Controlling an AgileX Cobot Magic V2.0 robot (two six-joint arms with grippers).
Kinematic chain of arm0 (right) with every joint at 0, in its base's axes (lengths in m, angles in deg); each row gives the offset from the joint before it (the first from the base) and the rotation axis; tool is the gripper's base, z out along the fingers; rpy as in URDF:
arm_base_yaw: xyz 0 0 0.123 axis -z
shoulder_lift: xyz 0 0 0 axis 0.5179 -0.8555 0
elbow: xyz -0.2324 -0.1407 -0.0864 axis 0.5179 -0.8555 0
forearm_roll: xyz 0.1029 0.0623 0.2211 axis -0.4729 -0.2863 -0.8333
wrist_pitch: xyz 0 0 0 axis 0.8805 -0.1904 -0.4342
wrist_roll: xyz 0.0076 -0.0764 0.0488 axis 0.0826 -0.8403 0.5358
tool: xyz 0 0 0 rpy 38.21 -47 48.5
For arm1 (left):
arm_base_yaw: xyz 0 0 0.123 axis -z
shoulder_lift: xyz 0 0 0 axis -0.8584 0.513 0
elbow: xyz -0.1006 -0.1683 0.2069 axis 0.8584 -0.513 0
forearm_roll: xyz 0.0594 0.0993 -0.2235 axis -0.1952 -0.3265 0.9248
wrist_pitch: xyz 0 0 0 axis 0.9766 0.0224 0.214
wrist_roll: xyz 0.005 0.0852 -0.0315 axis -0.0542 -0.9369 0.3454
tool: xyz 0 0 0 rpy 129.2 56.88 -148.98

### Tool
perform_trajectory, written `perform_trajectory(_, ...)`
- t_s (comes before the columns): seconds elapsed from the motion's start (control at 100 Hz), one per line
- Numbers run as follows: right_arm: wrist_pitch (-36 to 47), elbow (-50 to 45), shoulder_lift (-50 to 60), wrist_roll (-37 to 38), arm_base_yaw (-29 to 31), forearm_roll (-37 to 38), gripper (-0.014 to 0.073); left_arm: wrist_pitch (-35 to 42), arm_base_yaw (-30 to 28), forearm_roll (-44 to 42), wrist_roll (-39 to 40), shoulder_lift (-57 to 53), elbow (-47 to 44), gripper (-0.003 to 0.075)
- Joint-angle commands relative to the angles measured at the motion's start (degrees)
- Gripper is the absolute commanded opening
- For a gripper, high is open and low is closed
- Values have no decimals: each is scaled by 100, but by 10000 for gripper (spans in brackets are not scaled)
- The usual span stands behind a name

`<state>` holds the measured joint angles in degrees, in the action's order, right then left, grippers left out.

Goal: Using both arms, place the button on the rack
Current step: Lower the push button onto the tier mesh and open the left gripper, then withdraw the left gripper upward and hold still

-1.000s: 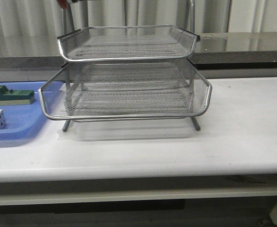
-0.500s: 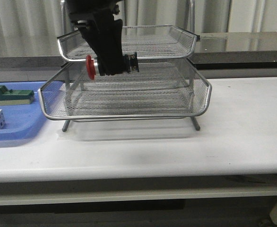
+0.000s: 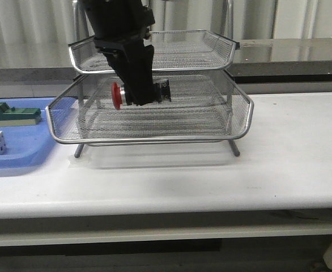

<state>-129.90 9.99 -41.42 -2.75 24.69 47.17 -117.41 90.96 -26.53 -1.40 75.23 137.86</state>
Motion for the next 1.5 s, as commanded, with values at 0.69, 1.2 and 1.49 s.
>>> perform_trajectory(0.69,388,181,-61,1,13,-47,-71,-19,41,114,103,-443,176,444)
perform_trajectory(1.2,388,181,-61,1,13,-47,-71,-438,-269,-16,1433,-1785,188,440)
perform_trajectory(1.49,388,181,-61,1,13,-47,-71,-301,-1133,-370,2080,-2442,-75,439)
